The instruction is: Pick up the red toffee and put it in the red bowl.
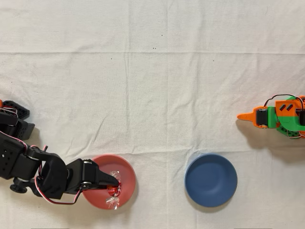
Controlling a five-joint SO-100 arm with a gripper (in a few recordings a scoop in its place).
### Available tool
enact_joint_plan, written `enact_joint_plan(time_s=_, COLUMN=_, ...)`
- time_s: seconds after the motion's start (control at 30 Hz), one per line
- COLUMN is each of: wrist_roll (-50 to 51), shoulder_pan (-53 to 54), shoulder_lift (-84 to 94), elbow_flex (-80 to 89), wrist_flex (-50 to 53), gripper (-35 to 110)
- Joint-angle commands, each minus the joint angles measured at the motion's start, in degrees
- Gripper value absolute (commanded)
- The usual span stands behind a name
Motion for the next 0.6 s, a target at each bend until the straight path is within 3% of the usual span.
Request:
enact_joint_plan(time_s=0.0, wrist_roll=-1.05, shoulder_pan=2.64, shoulder_lift=0.88, elbow_flex=-0.18, wrist_flex=-1.85, gripper=5)
enact_joint_plan(time_s=0.57, wrist_roll=-0.09, shoulder_pan=5.71, shoulder_lift=-0.09, elbow_flex=8.88, wrist_flex=-7.56, gripper=5)
